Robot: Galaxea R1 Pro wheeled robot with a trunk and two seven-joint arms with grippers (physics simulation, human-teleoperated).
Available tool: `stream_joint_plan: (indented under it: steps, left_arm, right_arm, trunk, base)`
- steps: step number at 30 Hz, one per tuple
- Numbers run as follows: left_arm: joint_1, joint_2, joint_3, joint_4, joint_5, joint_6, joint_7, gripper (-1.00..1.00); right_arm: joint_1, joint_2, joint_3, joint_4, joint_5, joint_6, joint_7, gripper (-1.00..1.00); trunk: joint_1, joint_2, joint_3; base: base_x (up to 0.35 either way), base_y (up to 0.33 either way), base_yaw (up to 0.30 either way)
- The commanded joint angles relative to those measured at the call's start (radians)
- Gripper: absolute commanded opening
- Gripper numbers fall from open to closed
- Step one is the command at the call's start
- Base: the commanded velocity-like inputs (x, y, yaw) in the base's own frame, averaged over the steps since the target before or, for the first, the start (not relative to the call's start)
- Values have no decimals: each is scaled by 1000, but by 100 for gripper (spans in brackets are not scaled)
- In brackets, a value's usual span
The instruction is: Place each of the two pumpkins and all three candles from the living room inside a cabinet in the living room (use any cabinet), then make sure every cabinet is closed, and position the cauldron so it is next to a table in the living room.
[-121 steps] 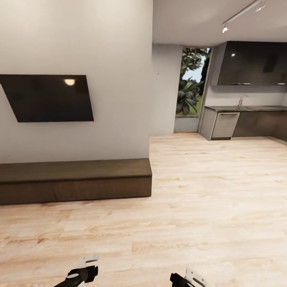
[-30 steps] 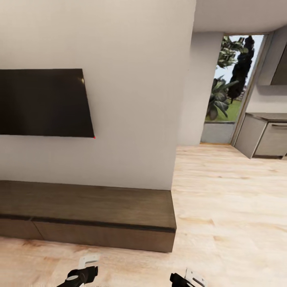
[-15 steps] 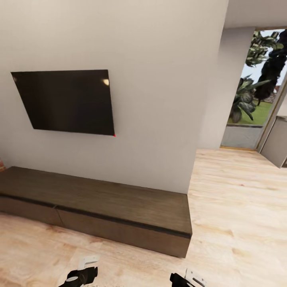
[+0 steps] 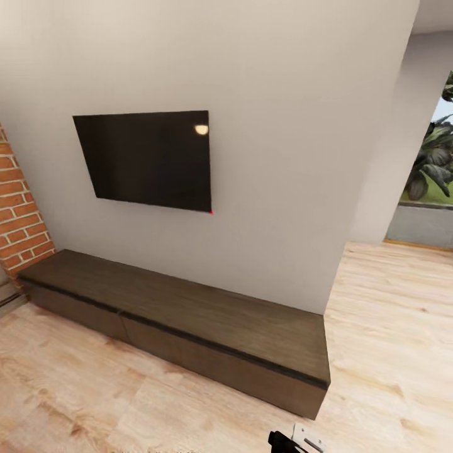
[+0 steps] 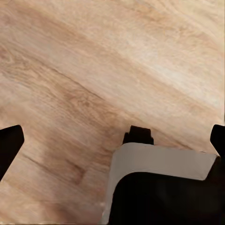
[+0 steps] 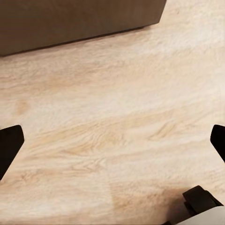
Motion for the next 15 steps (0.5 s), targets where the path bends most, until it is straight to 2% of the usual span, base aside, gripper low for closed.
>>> stream_joint_plan:
  steps: [1,3,5,15]
  left_arm:
    - [37,0,-10,-1,6,-1,3,100]
    - [84,0,-10,-1,6,-1,3,100]
    - [104,-2,-10,0,3,-1,3,100]
    - [118,-1,-11,0,-1,-3,2,100]
  right_arm:
    - [-1,0,8,0,-11,-6,-5,100]
    - [-1,0,8,0,-11,-6,-5,100]
    - [-1,0,8,0,-11,-6,-5,100]
    - [-1,-2,7,0,-10,-6,-5,100]
  trunk:
    - [0,-1,-1]
    - [0,-1,-1]
    - [0,-1,-1]
    - [0,-1,-1]
  base:
    - [0,0,290]
    - [0,0,290]
    - [0,0,290]
    - [0,0,290]
